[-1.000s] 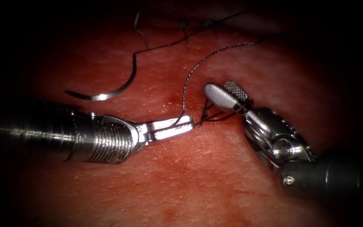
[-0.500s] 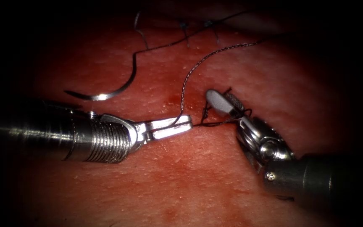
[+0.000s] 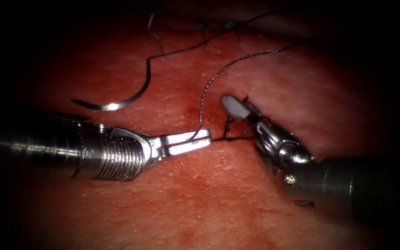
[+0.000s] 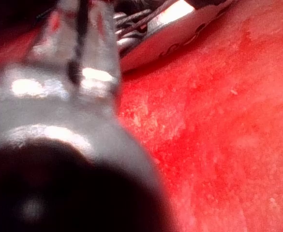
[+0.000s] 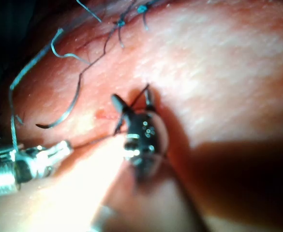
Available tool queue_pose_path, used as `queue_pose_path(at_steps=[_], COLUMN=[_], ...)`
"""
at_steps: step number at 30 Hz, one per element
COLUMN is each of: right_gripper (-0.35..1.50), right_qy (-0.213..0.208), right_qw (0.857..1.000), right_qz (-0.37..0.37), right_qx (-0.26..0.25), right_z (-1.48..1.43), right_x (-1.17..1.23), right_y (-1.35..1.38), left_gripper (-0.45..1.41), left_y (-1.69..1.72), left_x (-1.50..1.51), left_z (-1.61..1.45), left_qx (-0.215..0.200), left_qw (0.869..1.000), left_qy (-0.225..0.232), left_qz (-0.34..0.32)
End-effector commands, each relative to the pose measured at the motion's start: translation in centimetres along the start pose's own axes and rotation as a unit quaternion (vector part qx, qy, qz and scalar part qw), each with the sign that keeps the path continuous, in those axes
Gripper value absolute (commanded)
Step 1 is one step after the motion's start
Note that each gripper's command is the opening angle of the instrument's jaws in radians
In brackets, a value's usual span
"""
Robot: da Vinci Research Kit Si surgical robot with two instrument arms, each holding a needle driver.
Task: Wound Closure
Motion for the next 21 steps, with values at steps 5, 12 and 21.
queue_pose_path(at_steps=[5, 12, 21], right_gripper=[1.23, -0.35, -0.35], right_qy=[-0.001, -0.015, 0.015], right_qw=[1.0, 0.998, 0.994], right_qz=[0.003, -0.042, -0.109], right_qx=[0.001, -0.043, -0.029], right_z=[0.07, 0.02, -0.21], right_x=[-0.01, -0.11, -0.05], right_y=[0.0, 0.03, -0.28], left_gripper=[-0.45, -0.45, -0.45], left_y=[0.06, 0.06, -0.15], left_x=[-0.07, -0.08, -0.09], left_z=[0.04, 0.0, 0.02], left_qx=[-0.003, -0.005, -0.02], left_qw=[1.0, 1.0, 0.999], left_qy=[-0.001, 0.0, -0.026], left_qz=[0.003, 0.003, 0.001])
